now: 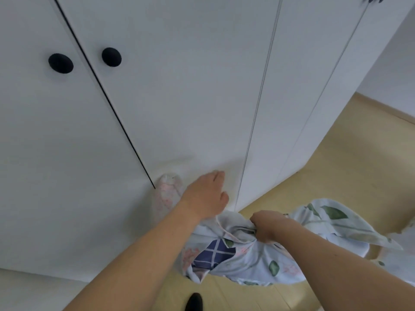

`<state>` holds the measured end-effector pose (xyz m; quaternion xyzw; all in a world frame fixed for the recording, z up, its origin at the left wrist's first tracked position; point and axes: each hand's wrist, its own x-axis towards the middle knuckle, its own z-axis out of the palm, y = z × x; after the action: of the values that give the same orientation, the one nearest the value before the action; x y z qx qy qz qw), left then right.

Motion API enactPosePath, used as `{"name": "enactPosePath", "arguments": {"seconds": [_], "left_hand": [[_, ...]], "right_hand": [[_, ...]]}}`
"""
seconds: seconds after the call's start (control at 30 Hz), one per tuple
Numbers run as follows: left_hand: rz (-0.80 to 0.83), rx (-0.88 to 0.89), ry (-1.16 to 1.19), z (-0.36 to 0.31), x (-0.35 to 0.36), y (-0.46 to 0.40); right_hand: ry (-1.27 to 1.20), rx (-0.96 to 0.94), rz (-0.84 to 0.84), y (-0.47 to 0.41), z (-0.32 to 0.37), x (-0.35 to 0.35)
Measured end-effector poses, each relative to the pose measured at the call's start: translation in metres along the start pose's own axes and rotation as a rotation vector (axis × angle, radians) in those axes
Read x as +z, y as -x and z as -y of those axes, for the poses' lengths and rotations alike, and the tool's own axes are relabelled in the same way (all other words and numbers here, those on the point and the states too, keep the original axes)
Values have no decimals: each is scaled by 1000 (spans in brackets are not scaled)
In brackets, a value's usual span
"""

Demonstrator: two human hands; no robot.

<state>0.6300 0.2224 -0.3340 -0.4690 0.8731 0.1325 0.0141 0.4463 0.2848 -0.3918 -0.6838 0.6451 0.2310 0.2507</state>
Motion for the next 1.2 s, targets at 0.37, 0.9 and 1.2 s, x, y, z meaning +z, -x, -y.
{"name": "enactPosePath", "arguments": {"seconds": [0.37, 0.9, 1.2], "left_hand": [[234, 192, -351, -139, 67, -52], [259, 731, -356, -329, 81, -249], [137, 981, -427, -430, 50, -422]], "right_hand": [[-204, 179, -130, 55, -112, 8], [-419, 644, -403, 85, -344, 81], [-516, 903, -415, 61, -478, -6]]}}
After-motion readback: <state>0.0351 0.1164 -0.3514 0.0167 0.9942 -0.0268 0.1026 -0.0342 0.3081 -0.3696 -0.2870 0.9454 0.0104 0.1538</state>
